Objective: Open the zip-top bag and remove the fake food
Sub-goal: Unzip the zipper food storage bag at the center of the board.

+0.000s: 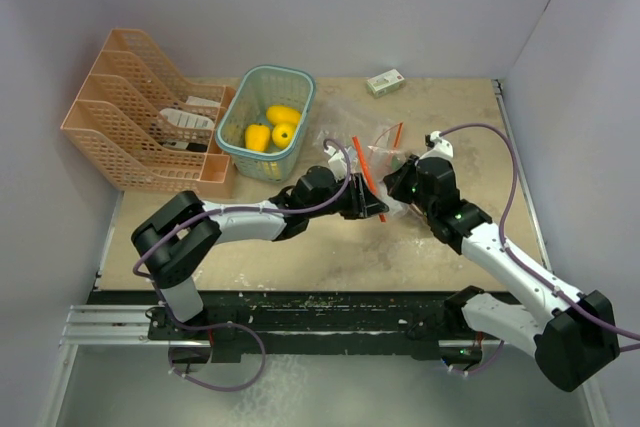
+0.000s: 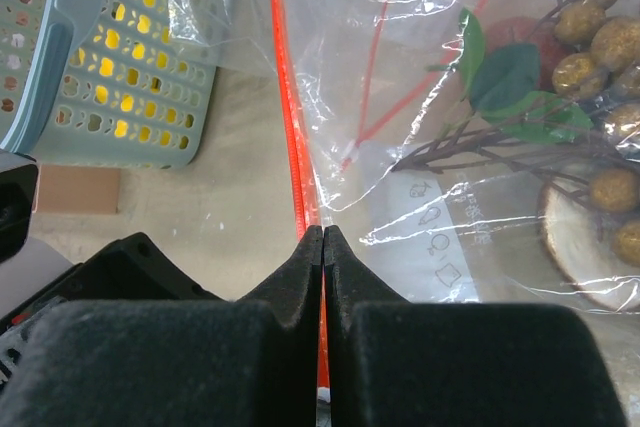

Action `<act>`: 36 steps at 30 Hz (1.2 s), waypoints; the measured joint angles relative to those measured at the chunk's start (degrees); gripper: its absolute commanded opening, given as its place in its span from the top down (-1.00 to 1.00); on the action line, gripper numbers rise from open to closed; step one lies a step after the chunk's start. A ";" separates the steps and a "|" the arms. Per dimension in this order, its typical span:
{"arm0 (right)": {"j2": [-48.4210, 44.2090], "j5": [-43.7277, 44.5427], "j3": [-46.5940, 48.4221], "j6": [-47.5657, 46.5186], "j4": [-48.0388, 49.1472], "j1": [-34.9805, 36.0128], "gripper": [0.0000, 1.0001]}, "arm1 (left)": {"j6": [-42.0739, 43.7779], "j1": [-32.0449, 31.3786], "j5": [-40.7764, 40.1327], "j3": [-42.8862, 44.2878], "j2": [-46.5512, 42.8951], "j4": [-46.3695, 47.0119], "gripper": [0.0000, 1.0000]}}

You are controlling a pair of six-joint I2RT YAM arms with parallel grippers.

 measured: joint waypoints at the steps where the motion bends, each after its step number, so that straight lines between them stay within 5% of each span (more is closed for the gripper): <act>1: 0.00 -0.02 0.00 0.00 0.00 0.00 1.00 | -0.24 0.00 0.09 0.00 0.00 0.46 0.25; 4: 0.00 0.00 0.00 0.00 0.00 0.00 1.00 | -0.72 0.00 0.48 -0.04 0.00 1.64 0.39; 9: 0.00 0.00 0.00 0.00 0.00 0.00 1.00 | -1.84 0.02 1.33 -0.13 0.11 2.97 0.97; 13: 0.00 -0.04 0.00 -0.02 0.02 0.00 0.97 | -2.05 0.13 1.70 -0.35 0.35 3.74 1.00; 20: -3.87 -0.04 -1.86 -0.83 -0.02 0.00 -0.09 | -3.30 0.74 2.82 -0.35 1.64 5.03 1.00; 25: -15.78 -0.61 -8.09 -0.02 0.92 0.00 -0.35 | -3.41 1.27 3.19 -0.46 1.84 5.42 1.00; 32: -32.04 -8.48 -24.17 6.23 7.43 0.00 -0.22 | -5.11 2.23 3.65 -1.92 1.84 7.72 1.00; 36: -31.91 -12.50 -28.74 8.68 10.67 0.00 -0.15 | -6.40 2.38 4.31 -1.99 1.84 9.14 1.00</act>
